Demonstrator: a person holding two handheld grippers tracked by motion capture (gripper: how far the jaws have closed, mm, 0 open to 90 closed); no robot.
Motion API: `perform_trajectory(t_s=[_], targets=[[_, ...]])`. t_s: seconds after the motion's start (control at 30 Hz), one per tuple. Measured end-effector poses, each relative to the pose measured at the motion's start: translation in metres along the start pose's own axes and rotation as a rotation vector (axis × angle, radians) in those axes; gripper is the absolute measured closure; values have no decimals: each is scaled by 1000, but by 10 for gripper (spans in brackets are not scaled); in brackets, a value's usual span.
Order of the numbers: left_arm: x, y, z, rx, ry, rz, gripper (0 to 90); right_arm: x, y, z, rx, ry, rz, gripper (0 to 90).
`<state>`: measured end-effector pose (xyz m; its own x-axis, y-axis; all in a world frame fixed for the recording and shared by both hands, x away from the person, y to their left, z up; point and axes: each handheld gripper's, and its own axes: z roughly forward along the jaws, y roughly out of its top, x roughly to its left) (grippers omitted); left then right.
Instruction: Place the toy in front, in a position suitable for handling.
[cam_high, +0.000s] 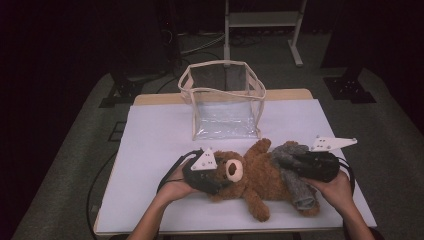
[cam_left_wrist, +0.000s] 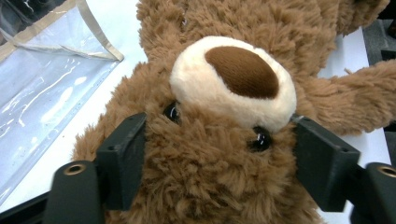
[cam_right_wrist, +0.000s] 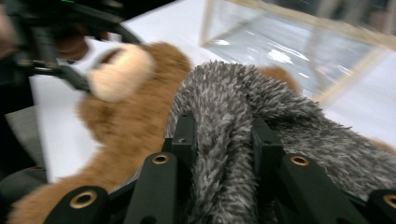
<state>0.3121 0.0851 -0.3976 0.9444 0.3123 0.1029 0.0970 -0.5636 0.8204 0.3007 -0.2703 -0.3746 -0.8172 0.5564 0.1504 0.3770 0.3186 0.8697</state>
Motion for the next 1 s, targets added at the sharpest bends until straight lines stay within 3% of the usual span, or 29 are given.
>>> perform_trajectory(t_s=[0.03, 0.13, 0.23, 0.33, 0.37, 0.5, 0.67, 0.8, 0.87, 1.0], targets=[[0, -1, 1, 2, 0, -7, 172, 6, 2, 4, 6, 1, -18, 679], [1, -2, 0, 3, 4, -2, 156, 7, 2, 5, 14, -19, -38, 680], [0, -2, 0, 4, 10, -1, 193, -5, -3, -2, 14, -56, 1, 679], [0, -2, -1, 5, 5, -5, 204, -14, -7, -6, 9, -63, 32, 679], [0, -2, -1, 1, 2, -4, 202, -21, -11, -9, 15, -93, 51, 676], [-2, 1, 0, -32, 7, -4, 148, -25, -14, -7, 15, -54, 79, 675], [-4, 2, 6, -53, 1, -7, 91, -11, -8, -1, 11, -32, 48, 675], [-10, 3, 15, -46, 22, 36, 80, -1, -4, 6, -1, -14, 27, 674], [-11, 3, 15, -44, 24, 37, 82, 1, -4, 7, -2, -15, 19, 674], [-13, 4, 12, -43, 49, 67, 286, 1, -4, 7, -5, -29, 21, 673]])
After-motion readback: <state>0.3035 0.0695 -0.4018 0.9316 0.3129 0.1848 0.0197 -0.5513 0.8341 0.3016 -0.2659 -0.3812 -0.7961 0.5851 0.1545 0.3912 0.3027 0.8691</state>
